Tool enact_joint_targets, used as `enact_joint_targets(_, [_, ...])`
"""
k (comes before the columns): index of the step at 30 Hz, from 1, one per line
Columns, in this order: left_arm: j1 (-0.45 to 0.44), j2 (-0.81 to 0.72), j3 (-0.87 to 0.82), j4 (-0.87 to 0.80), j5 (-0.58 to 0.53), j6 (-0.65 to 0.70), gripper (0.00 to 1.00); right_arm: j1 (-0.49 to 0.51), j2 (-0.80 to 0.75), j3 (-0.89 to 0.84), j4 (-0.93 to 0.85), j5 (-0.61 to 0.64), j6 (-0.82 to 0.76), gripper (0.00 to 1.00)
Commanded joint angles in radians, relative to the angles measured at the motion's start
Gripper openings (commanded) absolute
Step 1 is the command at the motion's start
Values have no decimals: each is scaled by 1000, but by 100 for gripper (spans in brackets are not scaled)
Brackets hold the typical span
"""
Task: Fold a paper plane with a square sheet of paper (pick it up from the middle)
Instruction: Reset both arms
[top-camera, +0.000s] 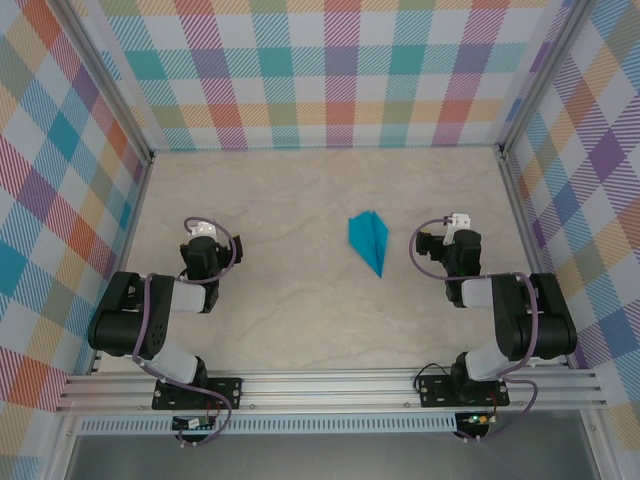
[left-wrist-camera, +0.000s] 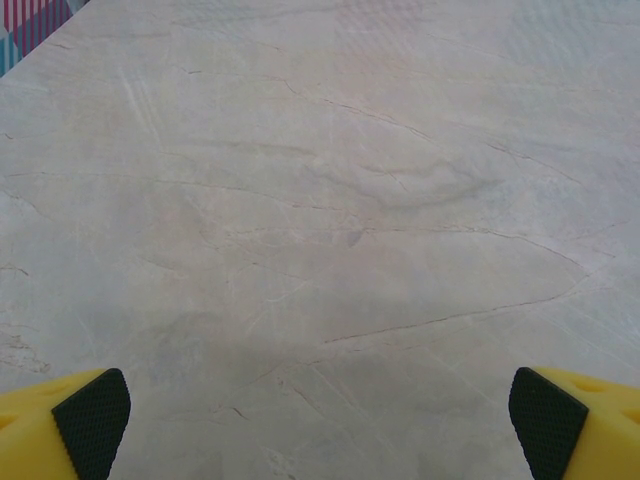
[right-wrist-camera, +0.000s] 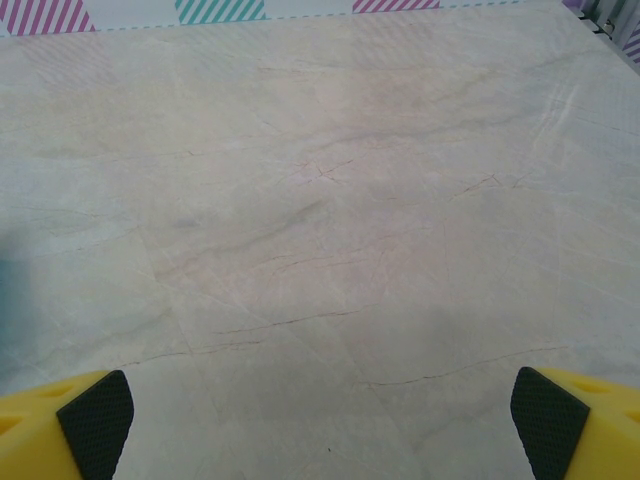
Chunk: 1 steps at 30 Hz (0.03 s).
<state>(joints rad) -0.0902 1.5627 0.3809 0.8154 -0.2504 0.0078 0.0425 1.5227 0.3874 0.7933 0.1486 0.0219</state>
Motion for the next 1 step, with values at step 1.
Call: enact_joint_targets(1, [0, 0, 17, 36, 11, -14, 100, -4, 2, 11, 41, -1, 16, 100])
